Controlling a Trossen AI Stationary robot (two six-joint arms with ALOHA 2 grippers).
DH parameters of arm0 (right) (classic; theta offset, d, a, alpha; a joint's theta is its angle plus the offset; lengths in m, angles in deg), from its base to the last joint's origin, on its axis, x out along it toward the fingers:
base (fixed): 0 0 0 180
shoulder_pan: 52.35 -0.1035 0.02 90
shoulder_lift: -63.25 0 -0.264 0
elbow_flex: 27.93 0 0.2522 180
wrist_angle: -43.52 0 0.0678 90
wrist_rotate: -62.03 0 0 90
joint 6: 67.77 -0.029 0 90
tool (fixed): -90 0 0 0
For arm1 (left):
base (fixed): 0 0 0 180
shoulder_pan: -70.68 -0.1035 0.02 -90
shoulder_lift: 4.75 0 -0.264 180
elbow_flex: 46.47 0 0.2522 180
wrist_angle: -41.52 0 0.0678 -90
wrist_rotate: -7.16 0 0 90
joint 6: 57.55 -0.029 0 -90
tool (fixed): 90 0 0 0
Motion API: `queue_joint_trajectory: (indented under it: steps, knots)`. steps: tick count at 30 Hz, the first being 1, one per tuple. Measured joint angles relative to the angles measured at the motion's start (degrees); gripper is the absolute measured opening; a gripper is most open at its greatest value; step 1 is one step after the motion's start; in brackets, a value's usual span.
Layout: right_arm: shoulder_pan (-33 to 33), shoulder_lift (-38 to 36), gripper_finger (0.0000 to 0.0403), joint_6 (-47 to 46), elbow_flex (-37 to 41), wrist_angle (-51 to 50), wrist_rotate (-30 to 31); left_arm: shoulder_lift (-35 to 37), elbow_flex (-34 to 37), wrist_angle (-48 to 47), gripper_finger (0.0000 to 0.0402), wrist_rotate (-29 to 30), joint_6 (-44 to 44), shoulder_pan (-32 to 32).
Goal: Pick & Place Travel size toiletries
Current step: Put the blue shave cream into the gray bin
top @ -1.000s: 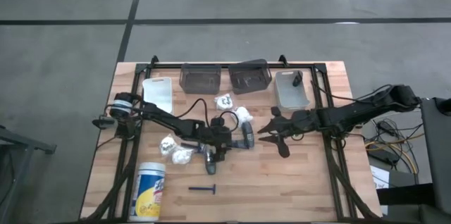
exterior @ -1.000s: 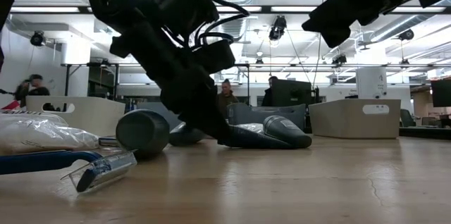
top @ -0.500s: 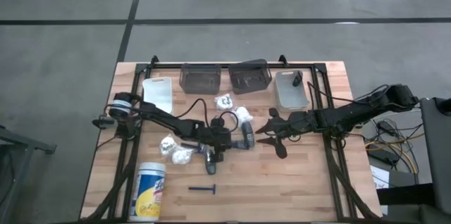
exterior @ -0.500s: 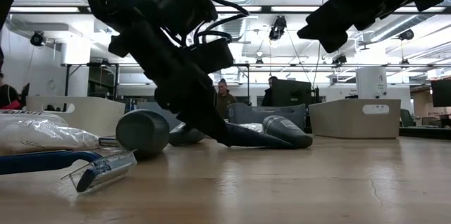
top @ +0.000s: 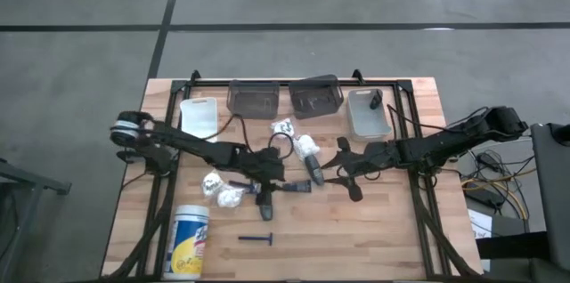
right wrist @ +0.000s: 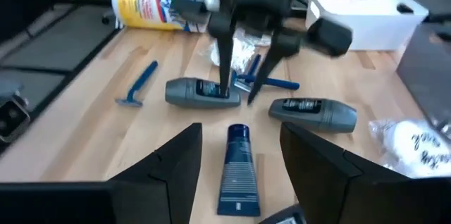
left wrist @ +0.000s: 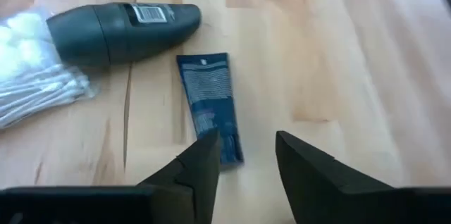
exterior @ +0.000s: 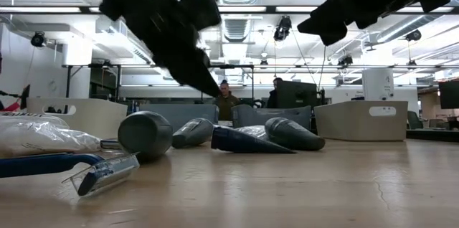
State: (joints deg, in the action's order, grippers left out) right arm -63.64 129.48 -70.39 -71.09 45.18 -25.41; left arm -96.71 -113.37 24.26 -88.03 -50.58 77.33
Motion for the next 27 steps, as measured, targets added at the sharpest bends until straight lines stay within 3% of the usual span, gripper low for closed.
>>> queue_joint_trajectory:
  steps: [5, 12, 27]
  knots:
    - [-0.11, 0.65, 0.0172, 1.28, 0.19, 0.15, -0.02, 5.18, 0.22, -4.23, 0.0112, 0.04, 0.27, -0.23]
    - [-0.11, 0.66, 0.0153, -0.14, 0.28, 0.02, -0.02, 3.12, 2.96, 4.59, 0.0116, 0.00, -1.25, 0.92]
    - [-0.11, 2.26, 0.0123, -0.41, 0.22, 0.41, 0.01, -3.88, 3.77, 11.43, 0.0245, 4.49, -1.81, 0.91]
